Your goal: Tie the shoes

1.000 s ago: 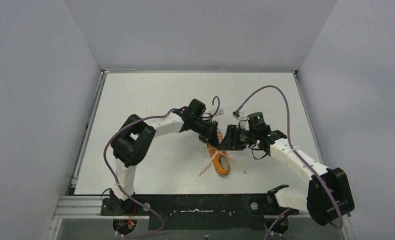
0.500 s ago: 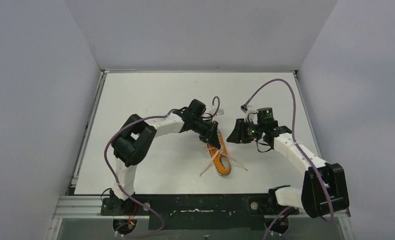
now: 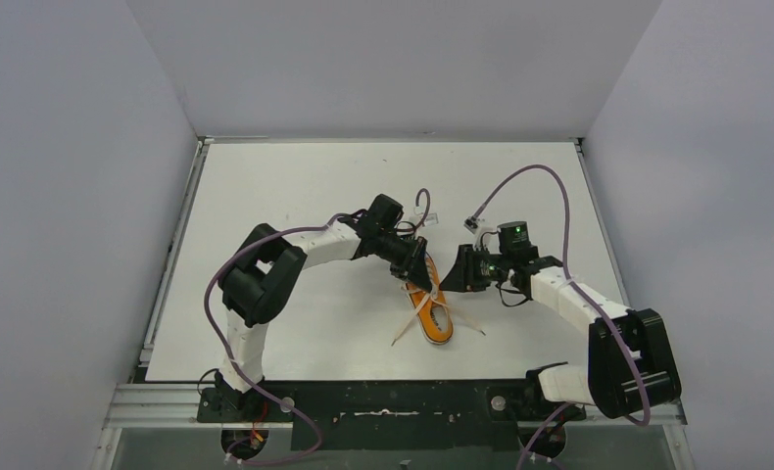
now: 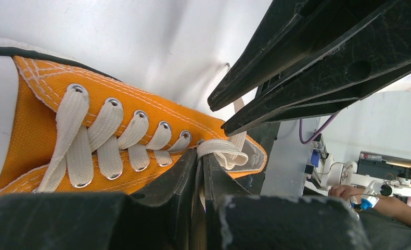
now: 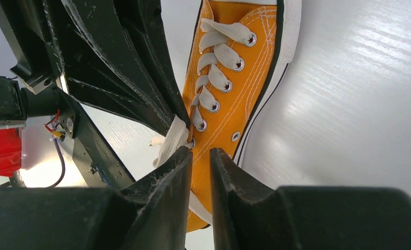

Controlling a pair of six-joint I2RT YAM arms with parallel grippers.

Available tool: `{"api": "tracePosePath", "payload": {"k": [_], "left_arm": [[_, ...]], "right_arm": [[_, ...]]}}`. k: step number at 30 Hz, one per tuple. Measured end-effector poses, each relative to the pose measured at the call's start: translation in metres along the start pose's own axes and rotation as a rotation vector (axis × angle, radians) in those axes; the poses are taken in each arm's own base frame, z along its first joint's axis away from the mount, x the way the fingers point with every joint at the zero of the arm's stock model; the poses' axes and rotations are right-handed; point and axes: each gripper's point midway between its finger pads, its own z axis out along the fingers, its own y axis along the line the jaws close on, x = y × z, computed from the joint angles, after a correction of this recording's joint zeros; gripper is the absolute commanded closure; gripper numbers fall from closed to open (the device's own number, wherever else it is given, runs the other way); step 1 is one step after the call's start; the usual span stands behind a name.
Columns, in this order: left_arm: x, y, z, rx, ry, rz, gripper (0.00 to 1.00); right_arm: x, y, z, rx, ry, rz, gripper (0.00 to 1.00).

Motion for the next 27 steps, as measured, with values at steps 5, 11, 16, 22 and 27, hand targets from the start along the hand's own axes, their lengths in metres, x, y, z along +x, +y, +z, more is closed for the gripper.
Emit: {"api": "tracePosePath", "payload": {"k": [5,11,16,22,27], "left_arm": [[0.000,0.000,0.000,0.003,0.001,0.000,0.94],[0.000,-0.001,-0.001,0.005,0.001,0.000,0.95],[0.000,-0.001,-0.001,0.006,0.001,-0.001,0.95],[0.000,-0.001,-0.001,0.007,0.001,0.000,0.95],[0.000,-0.001,-0.001,0.013,0.000,0.001,0.96]], "right_arm": [[0.001,0.005,0.003,-0.018,0.000,-0.005,0.80],[0.002,0.013,0.009,-0.050,-0.005,0.001,0.79],[0.003,0.017,0.012,-0.064,-0.008,0.020,0.75],[0.002,0.018,0.014,-0.069,-0.023,0.028,0.70],[0.000,0.019,0.017,-0.066,-0.034,0.030,0.70]]}}
